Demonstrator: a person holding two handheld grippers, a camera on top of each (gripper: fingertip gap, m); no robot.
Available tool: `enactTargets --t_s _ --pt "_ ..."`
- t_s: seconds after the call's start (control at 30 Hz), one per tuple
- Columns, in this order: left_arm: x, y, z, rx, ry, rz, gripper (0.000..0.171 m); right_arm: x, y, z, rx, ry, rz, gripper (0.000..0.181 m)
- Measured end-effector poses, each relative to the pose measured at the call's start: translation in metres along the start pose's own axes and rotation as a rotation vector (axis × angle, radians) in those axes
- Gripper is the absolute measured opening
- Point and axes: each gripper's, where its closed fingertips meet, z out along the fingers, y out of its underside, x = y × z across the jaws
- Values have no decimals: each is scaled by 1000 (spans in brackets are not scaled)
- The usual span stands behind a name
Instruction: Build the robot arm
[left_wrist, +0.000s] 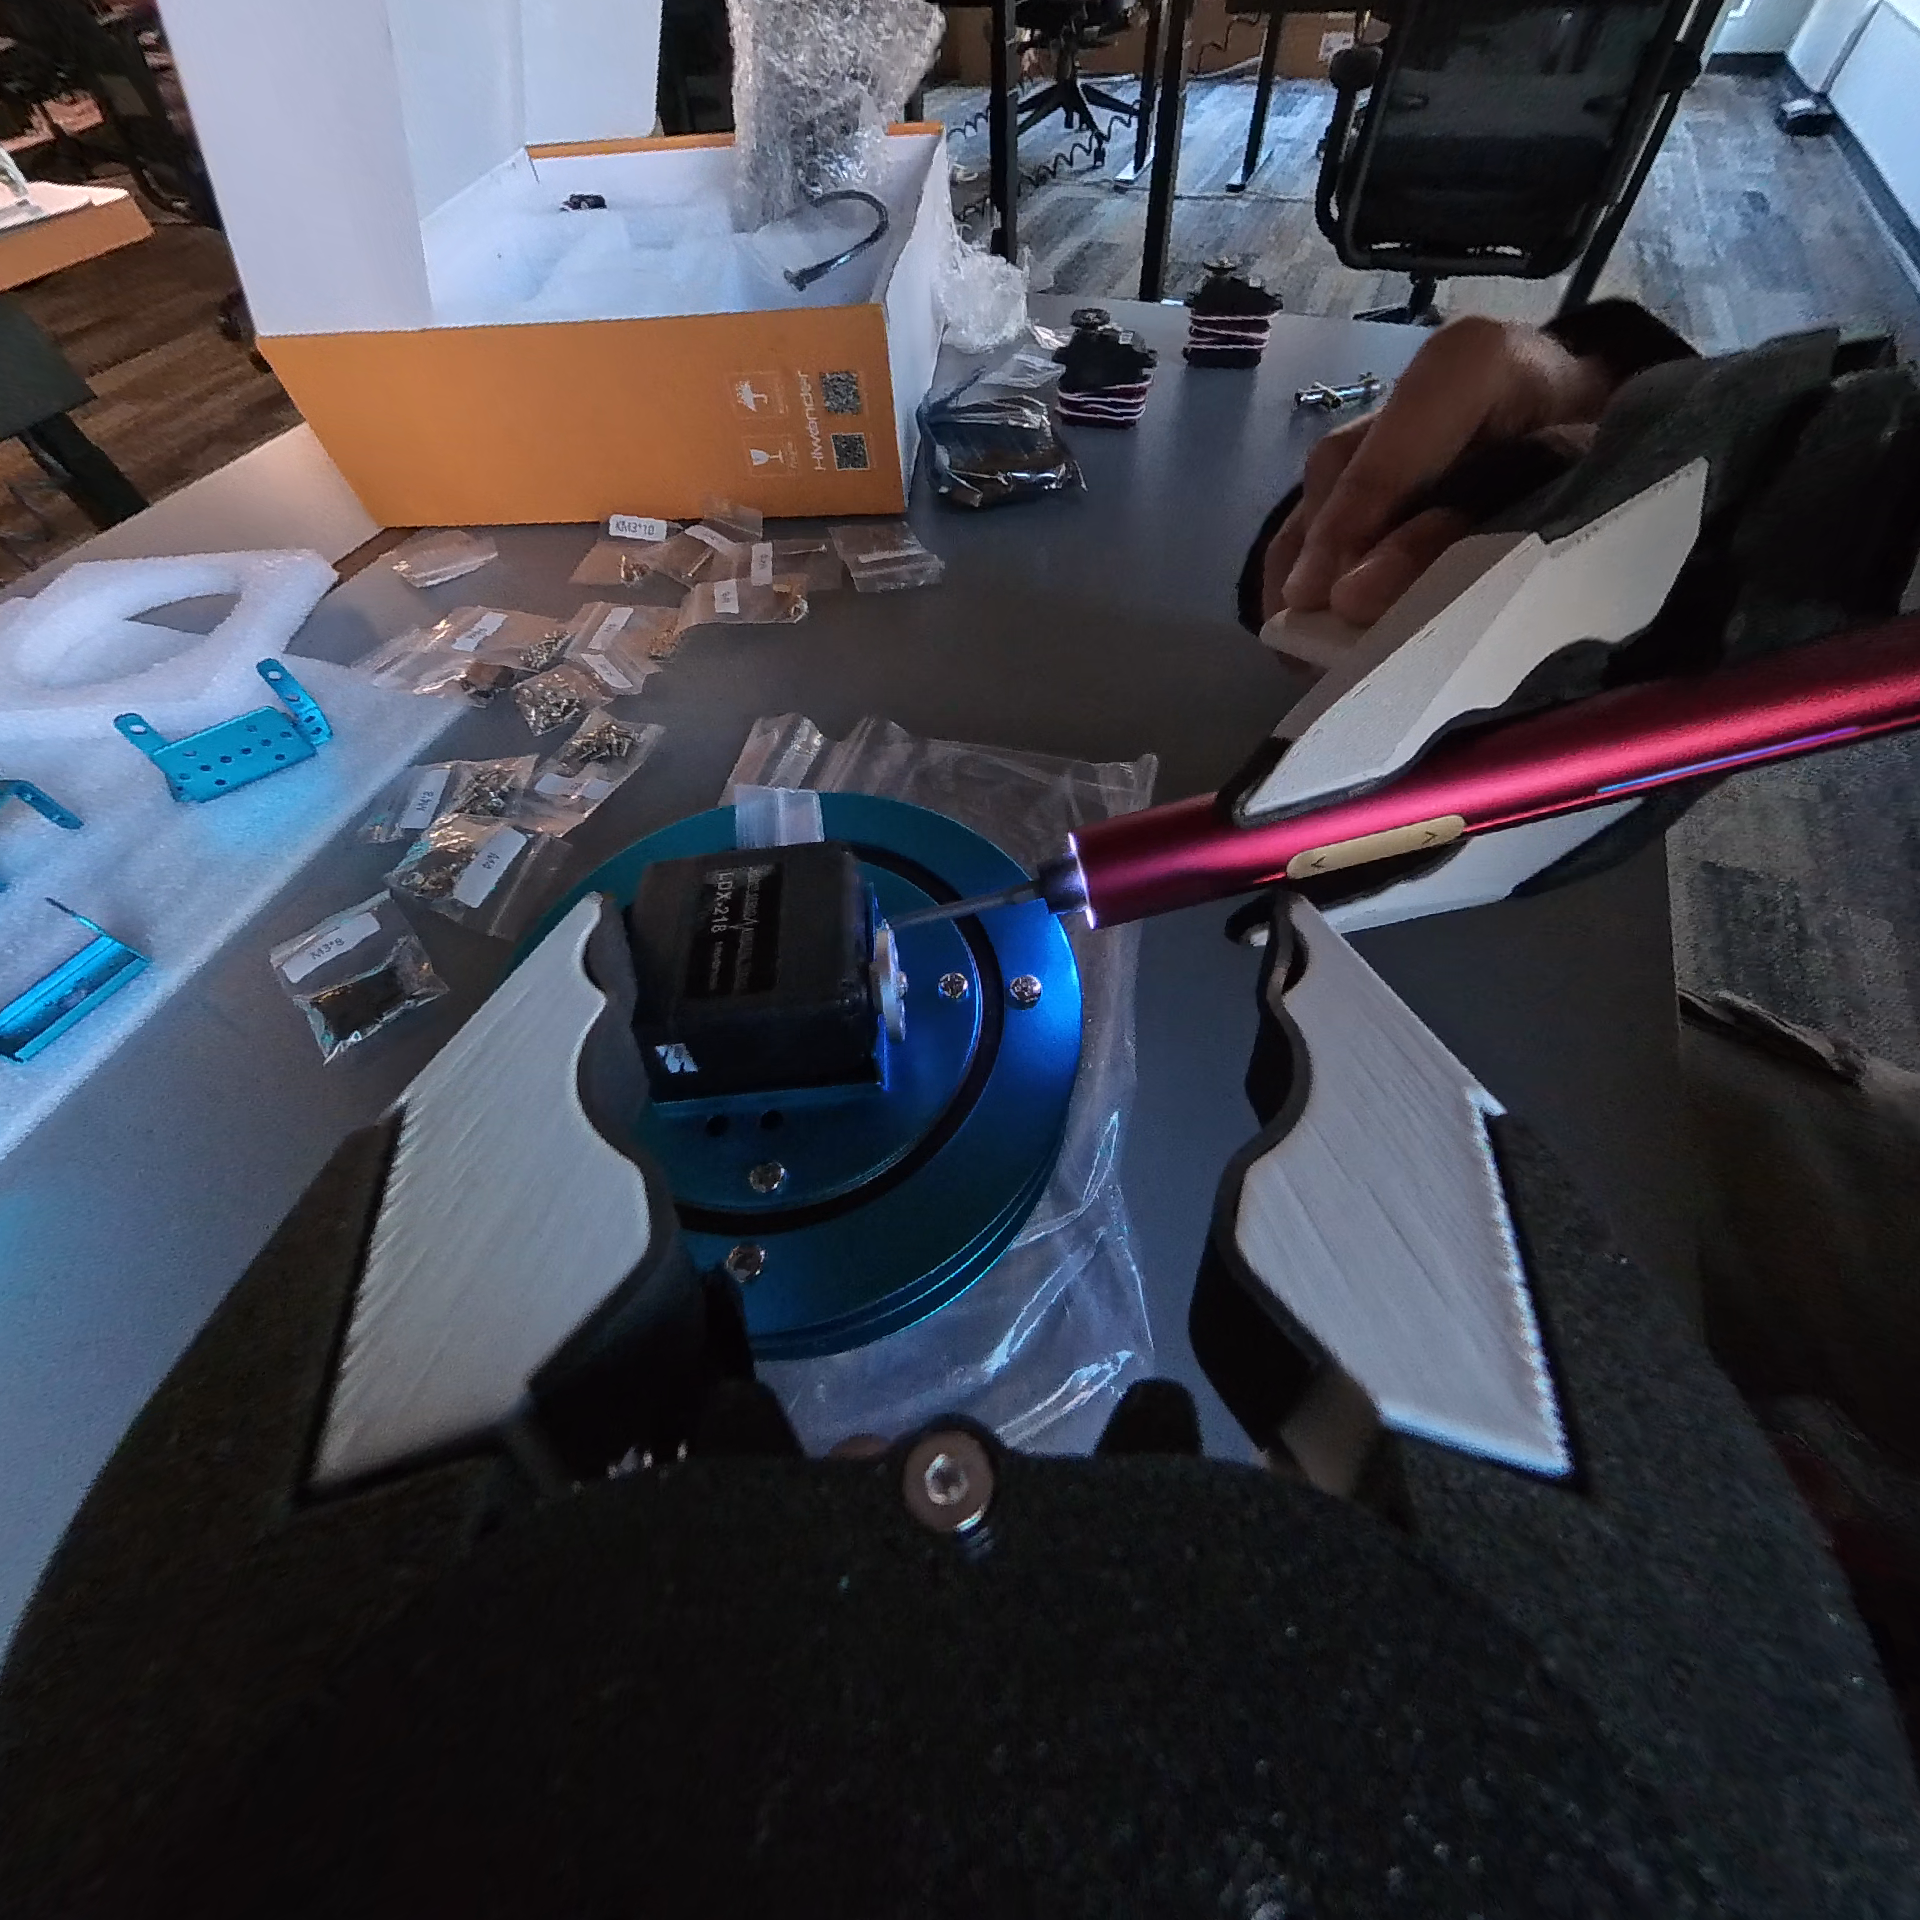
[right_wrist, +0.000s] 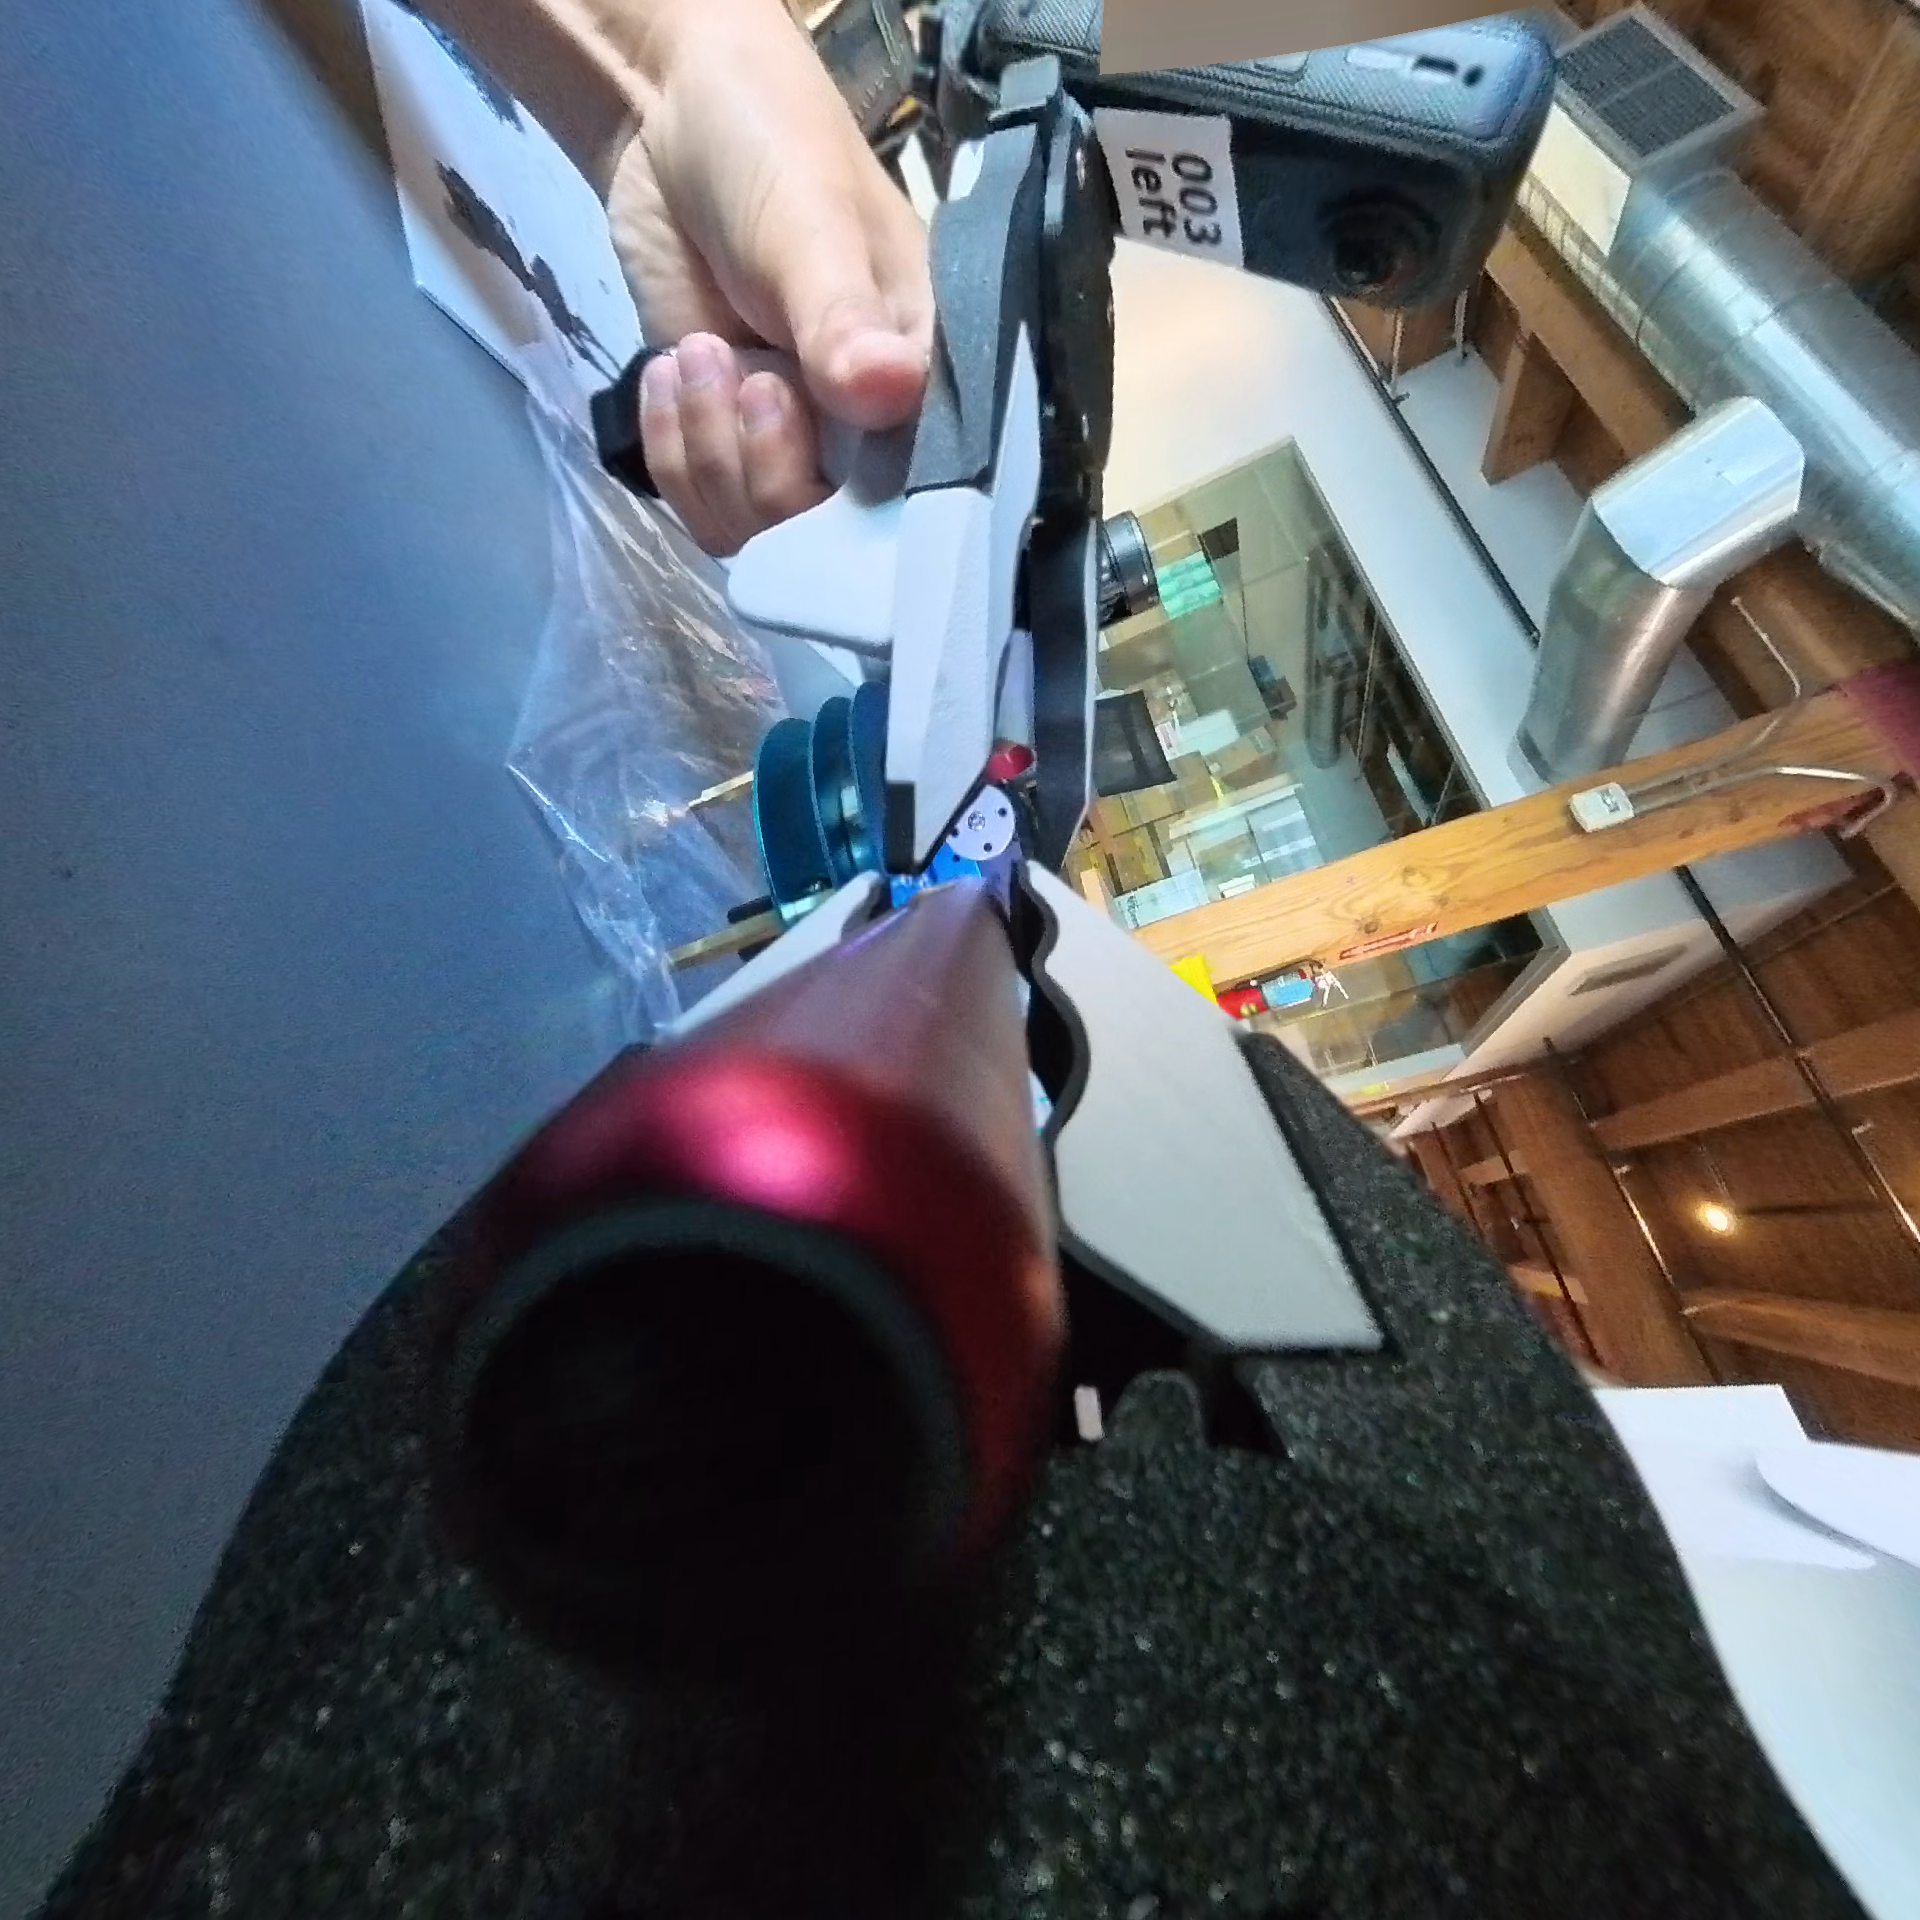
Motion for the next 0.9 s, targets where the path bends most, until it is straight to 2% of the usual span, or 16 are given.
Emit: enactTargets --t_s 0.17,0.27,0.47,0.57,0.63,0.7,0.8,0.87,0.9 --pt "-14 5 -10 -1 -26 0 113 4 7 0 -79 47 125 23" --pt "-26 -6 -30 78 -10 -71 108 4 10 -1 -131 77 188 22" --pt "-34 19 -31 -34 16 -89 97 3 14 0 -195 120 295 22" --pt "-33 30 -25 -74 7 -70 98 3 14 0 -218 143 354 22" --pt "-32 28 -27 -73 16 -80 97 3 14 0 -228 152 385 22" --pt "-39 15 -35 -10 -41 -82 91 3 14 0 -233 156 399 21" --pt "-19 -4 -45 100 -76 -117 66 3 15 0 -227 153 404 21" --pt "7 -7 -46 145 -104 -120 61 4 16 1 -219 148 416 22" --pt "18 -6 -47 166 -127 -153 52 4 17 1 -214 144 427 21"
